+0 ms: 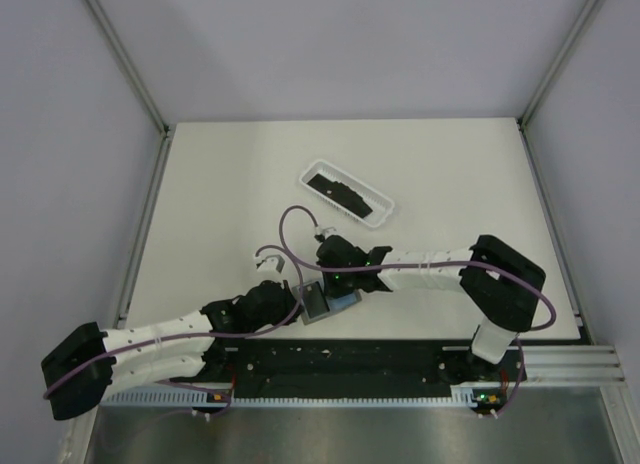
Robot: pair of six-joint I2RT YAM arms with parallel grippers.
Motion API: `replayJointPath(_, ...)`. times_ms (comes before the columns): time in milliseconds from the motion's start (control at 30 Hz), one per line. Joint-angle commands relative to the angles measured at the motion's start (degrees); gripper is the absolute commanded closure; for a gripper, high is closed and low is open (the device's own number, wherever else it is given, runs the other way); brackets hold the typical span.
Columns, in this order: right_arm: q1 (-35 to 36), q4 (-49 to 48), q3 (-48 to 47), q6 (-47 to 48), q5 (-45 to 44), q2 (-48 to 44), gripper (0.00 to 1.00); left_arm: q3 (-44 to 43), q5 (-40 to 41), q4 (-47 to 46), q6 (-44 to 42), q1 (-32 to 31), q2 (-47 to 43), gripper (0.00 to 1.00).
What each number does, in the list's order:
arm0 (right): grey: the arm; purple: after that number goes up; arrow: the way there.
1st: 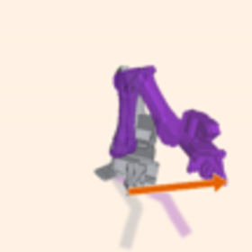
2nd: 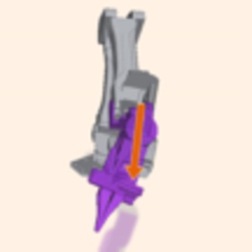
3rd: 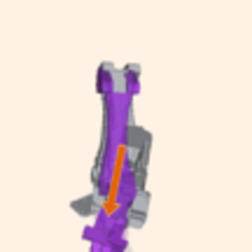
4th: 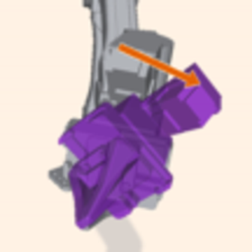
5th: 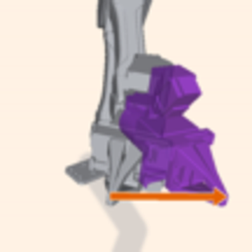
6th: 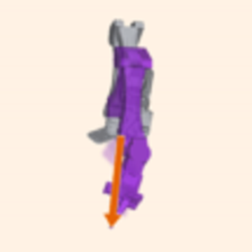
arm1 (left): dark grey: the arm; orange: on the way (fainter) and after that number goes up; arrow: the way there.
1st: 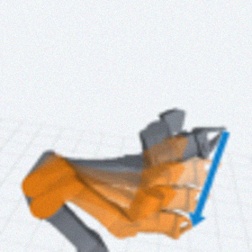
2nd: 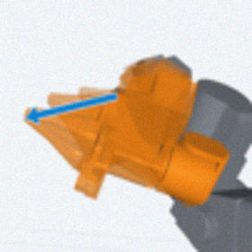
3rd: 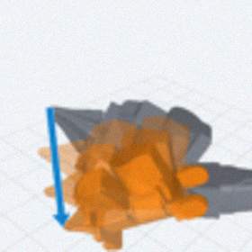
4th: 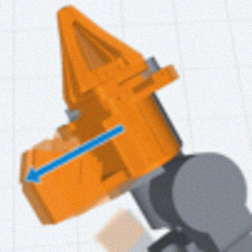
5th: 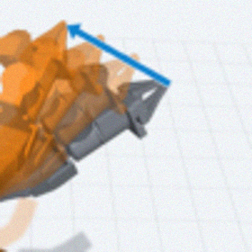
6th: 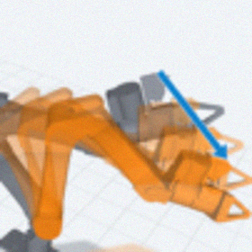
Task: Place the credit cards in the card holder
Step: Insert the credit card into the card holder, then move the storage box to the center of the board.
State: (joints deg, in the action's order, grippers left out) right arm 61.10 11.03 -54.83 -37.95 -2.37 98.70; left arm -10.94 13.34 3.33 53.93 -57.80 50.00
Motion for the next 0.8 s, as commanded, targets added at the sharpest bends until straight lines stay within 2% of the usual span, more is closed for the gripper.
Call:
replayJointPath(0,1.30,4.08,-0.63,2.53,-5.96,-7.19,0.93,0.40,0.37,3.87,-1.11,-0.21,0.28,1.00)
replayJointPath(100,-0.71,6.63,-1.24,4.02,-9.22,-11.67,0.71,-1.36,0.80,5.89,-1.64,-0.21,-1.39,1.00)
replayJointPath(200,-5.53,8.13,-1.95,5.43,-10.46,-15.71,0.61,-3.29,1.33,8.35,-2.16,-0.21,-3.41,1.00)
replayJointPath(267,-9.92,9.71,-2.56,5.35,-11.60,-17.91,0.58,-4.61,1.51,9.84,-2.51,-0.12,-4.82,0.98)
replayJointPath(400,-18.54,11.82,-4.32,5.17,-13.09,-18.98,0.56,-7.86,2.12,13.18,-3.31,-0.21,-6.75,0.89)
replayJointPath(600,-27.69,15.34,-9.50,3.25,-12.49,-13.27,0.52,-12.08,3.18,16.18,-5.15,-0.21,-7.72,0.77)
replayJointPath(767,-33.14,13.06,-11.44,-1.94,-7.48,-8.09,0.48,-13.23,3.71,15.83,-6.03,-0.21,-7.20,0.75)
